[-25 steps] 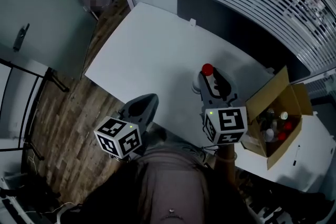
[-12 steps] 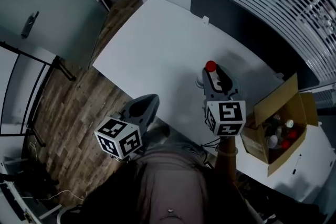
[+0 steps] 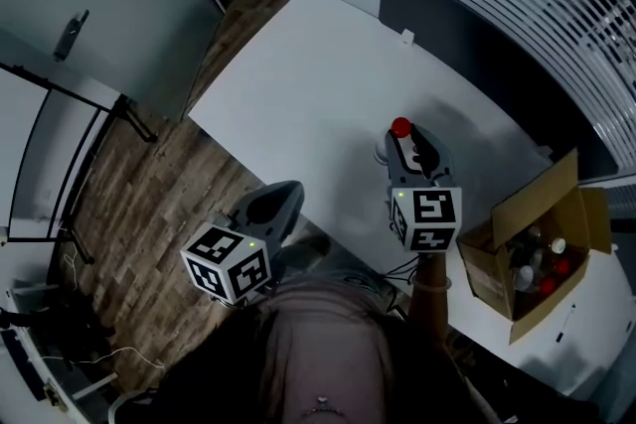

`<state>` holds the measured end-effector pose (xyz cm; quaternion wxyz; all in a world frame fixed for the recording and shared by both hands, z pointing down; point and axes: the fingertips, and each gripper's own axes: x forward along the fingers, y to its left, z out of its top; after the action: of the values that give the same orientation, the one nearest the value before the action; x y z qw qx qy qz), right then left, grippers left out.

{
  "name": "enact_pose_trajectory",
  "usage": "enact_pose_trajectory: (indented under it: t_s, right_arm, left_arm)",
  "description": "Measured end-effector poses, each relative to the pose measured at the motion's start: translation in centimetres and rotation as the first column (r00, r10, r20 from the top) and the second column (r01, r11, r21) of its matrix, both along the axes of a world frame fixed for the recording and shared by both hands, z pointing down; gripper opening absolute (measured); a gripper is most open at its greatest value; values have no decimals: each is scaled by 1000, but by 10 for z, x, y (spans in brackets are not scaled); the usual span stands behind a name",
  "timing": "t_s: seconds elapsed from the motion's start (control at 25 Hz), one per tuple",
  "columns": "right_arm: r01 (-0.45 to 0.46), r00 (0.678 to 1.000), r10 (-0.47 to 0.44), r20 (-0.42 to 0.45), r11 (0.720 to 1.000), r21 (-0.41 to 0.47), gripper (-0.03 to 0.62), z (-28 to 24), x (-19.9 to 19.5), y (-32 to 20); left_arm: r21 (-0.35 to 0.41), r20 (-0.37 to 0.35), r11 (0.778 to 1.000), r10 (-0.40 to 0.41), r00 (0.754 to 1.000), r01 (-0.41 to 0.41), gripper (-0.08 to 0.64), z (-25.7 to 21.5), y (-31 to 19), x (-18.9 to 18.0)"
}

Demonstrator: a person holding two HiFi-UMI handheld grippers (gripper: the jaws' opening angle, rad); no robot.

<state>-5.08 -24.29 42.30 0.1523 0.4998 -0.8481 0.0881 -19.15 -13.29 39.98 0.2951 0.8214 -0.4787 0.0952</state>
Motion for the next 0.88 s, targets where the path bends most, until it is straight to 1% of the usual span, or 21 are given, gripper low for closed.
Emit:
enact_pose_trajectory:
  t_s: [0.32, 0.68, 0.88]
  right_arm:
    - [8, 1000, -8, -12, 1000, -26, 157, 20, -4, -1]
    - [-13, 1000, 12, -24, 998, -57, 158, 38, -3, 2]
    - [-21, 1000, 20, -14, 998, -51, 158, 39, -2, 2]
  left_arm:
    - [-14, 23, 1000, 5, 1000, -5, 8, 4, 1, -1]
    - [-25, 34, 999, 24, 999, -23, 8, 7, 1, 0]
    - [-25, 33, 999, 39, 999, -38, 9, 7, -2, 2]
